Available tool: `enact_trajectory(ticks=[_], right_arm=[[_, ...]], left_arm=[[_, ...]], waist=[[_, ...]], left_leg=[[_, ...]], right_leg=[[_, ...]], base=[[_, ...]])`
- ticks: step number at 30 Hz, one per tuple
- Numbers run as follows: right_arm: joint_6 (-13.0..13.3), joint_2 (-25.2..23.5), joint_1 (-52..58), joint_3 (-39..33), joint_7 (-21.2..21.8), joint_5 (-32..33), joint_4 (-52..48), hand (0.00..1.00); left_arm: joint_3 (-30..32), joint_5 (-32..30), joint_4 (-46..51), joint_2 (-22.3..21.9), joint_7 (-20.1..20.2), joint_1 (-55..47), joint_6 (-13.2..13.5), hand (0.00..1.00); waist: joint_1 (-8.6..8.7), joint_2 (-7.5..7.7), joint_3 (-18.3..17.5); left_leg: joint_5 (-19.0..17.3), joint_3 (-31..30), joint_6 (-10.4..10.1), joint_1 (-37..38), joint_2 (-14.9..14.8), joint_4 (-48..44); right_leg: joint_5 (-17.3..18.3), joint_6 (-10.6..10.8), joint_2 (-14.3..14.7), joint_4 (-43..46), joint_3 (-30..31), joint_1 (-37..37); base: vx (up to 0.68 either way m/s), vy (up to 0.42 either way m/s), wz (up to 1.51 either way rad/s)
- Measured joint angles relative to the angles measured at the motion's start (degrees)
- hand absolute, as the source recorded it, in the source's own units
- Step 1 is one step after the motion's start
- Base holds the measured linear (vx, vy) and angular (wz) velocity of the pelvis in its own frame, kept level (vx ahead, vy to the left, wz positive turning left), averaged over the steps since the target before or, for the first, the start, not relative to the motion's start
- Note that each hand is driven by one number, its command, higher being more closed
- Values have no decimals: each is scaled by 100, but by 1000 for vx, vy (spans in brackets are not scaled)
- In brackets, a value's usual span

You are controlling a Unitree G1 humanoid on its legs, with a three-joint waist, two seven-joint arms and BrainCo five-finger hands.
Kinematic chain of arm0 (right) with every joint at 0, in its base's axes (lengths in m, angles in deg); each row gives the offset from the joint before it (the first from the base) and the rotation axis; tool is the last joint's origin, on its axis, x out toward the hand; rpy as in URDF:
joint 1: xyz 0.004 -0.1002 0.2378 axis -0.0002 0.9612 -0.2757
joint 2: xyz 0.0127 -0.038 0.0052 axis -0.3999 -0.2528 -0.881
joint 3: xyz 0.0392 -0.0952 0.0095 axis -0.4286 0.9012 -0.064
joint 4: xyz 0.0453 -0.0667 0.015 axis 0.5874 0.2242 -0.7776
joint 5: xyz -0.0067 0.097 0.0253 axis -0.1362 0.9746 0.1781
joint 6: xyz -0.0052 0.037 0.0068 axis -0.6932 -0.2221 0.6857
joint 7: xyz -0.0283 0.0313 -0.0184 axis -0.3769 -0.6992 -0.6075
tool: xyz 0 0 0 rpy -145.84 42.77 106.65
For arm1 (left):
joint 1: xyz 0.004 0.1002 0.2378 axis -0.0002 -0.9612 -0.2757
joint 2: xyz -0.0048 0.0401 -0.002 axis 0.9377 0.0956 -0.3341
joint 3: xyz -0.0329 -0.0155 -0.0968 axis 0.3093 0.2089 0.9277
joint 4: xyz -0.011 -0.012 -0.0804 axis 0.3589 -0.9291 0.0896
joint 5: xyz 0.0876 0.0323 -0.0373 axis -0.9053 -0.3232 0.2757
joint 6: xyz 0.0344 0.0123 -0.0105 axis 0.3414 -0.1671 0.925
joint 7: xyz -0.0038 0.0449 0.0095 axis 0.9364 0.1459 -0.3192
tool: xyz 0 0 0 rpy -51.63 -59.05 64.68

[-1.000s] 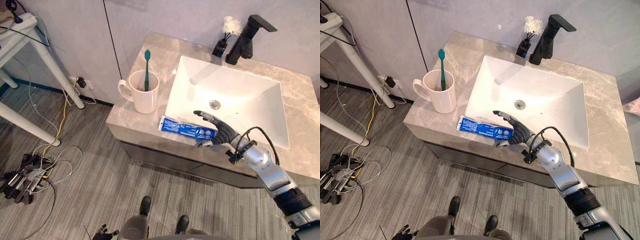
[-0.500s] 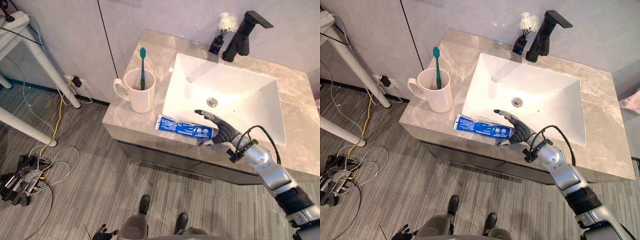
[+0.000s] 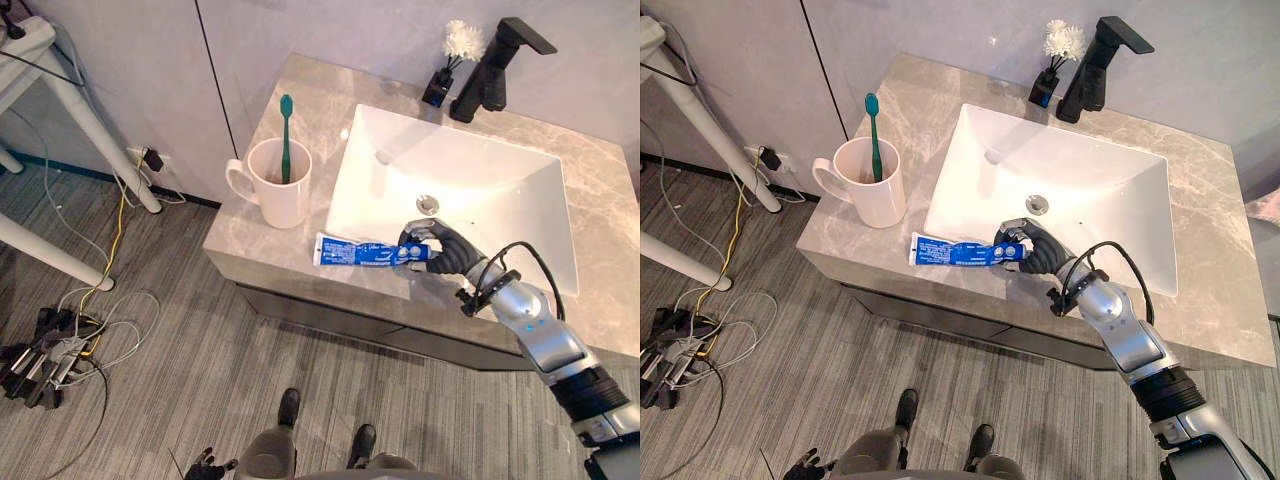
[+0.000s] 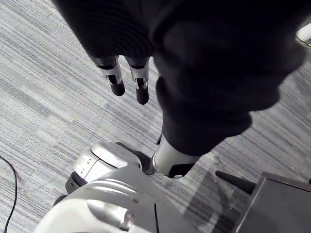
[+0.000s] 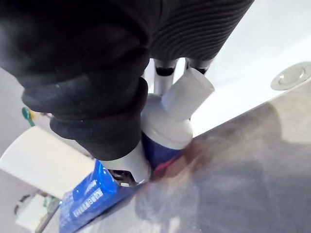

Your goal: Organize washtable

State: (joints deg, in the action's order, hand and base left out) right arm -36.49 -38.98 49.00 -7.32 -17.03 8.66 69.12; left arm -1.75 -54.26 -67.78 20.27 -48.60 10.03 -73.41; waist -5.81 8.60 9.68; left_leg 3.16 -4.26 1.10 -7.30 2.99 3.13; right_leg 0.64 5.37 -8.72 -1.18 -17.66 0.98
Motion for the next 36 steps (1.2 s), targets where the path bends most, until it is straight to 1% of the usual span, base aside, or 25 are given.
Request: enact_trajectory(ticks=[6,8,11,14,15,16,17,18,19,20,21,22,23,24,25,26,28,30,32,33,35,36], right_arm=[[-12,18,21,88,28,-9,1,100],[-23,18,80,89,117,-14,1,100],[-24,18,141,87,123,-24,1,100],[-31,19,140,66,111,-51,1,100],[-34,26,135,32,108,-56,4,100],[-40,70,131,2,105,-57,5,100],[-43,91,131,-35,106,-59,5,100],[-53,128,131,-148,103,-60,5,100],[-69,128,131,-341,72,-55,2,100],[-72,119,130,-445,23,-50,0,100],[-72,49,125,-684,-131,-30,-42,100],[-75,-130,117,-958,-282,17,-139,100],[-84,-320,115,-1125,-413,91,-284,100],[-85,-435,115,-1195,-511,127,-407,100],[-85,-643,115,-1253,-651,209,-690,100],[-82,-771,113,-1251,-699,223,-893,100],[-50,-1087,113,-1092,-759,232,-1280,100],[-30,-1327,113,-971,-764,229,-1434,100],[-27,-1830,126,-658,-776,231,-1538,100],[-27,-1965,136,-566,-776,231,-1545,100],[-28,-2452,236,-180,-776,228,-1556,100],[-28,-2565,291,-110,-776,228,-1557,100]], left_arm=[[-2,-1,3,-1,-4,0,1,0],[-1,-1,11,-2,-15,1,2,0],[0,7,33,-2,-27,2,14,0],[-11,88,261,-30,-128,-45,9,0],[-54,166,635,-47,-170,-144,2,0],[-238,280,1320,-42,-204,-331,13,0],[-358,343,1711,-44,-216,-433,22,0],[-621,557,2523,-30,-213,-616,64,0],[-860,817,3320,-29,-101,-763,110,0],[-943,952,3686,-31,-32,-816,129,0],[-1054,1276,4400,-29,101,-904,147,0],[-1069,1581,5010,-21,179,-954,154,0],[-1068,1767,5439,38,232,-993,157,0],[-1068,1901,5691,94,264,-1005,158,0],[-1074,2168,6126,209,272,-990,160,0],[-1101,2328,6389,272,274,-973,161,0],[-1224,2715,6899,361,339,-924,173,0],[-1461,2926,7020,370,377,-800,172,0],[-2015,3153,7147,337,376,-590,128,0],[-2149,3212,7181,322,378,-539,122,0],[-2453,3257,7227,195,369,-292,85,0],[-2495,3260,7227,166,364,-240,83,0]], waist=[[-25,2,-1],[-60,2,-1],[-86,8,-5],[-95,10,-12],[-90,4,-20],[-92,-7,-29],[-96,-20,-43],[-105,-66,-99],[-107,-137,-157],[-112,-180,-194],[-111,-272,-259],[-111,-378,-322],[-98,-441,-366],[-88,-484,-392],[-65,-571,-443],[-41,-608,-465],[31,-615,-515],[32,-599,-555],[36,-597,-589],[39,-597,-594],[54,-598,-599],[56,-596,-602]], left_leg=[[-2,-16,-3,27,-1,-11],[-5,-14,-10,100,-2,2],[-18,-15,-36,130,-1,13],[18,-25,-36,137,7,21],[39,-47,-31,140,12,29],[70,-79,-32,158,16,56],[84,-106,-28,161,19,66],[119,-160,-20,159,28,91],[128,-199,-16,158,39,91],[131,-209,-14,157,46,91],[143,-235,4,156,77,85],[155,-253,22,156,95,85],[159,-248,27,157,112,84],[159,-240,28,157,121,81],[160,-229,29,158,129,77],[160,-225,30,170,135,72],[161,-235,31,230,149,65],[161,-234,31,236,154,64],[162,-221,30,274,139,63],[161,-212,30,284,136,64],[161,-185,30,311,125,64],[162,-181,30,314,124,64]], right_leg=[[1,0,0,6,-14,-38],[2,1,1,8,-10,-94],[3,2,1,10,-13,-120],[3,2,-6,9,-55,-126],[4,3,-10,7,-101,-143],[4,3,-11,9,-121,-165],[4,3,-12,9,-127,-176],[4,3,-15,22,-166,-180],[4,4,-26,48,-225,-186],[6,6,-34,61,-248,-186],[24,24,-58,101,-279,-188],[28,29,-78,113,-300,-192],[37,41,-99,115,-302,-192],[41,44,-109,113,-301,-192],[43,43,-120,111,-301,-192],[55,34,-127,110,-302,-207],[104,58,-139,102,-324,-284],[151,74,-149,117,-326,-285],[173,61,-143,150,-316,-297],[180,54,-142,158,-306,-298],[189,46,-140,183,-276,-299],[189,45,-139,184,-272,-299]], base=[[0,0,0],[0,0,0],[0,0,0],[-20,-3,2],[-22,-6,11],[-19,-7,15],[-16,-1,20],[-17,5,22],[-18,11,19],[-12,25,15],[-11,36,12],[-9,45,10],[-6,30,3],[-5,23,-4],[-4,12,-3],[0,0,0],[-5,-5,3],[0,0,0],[-5,-3,-2],[-7,-1,-6],[-6,3,-6],[1,5,-3]])
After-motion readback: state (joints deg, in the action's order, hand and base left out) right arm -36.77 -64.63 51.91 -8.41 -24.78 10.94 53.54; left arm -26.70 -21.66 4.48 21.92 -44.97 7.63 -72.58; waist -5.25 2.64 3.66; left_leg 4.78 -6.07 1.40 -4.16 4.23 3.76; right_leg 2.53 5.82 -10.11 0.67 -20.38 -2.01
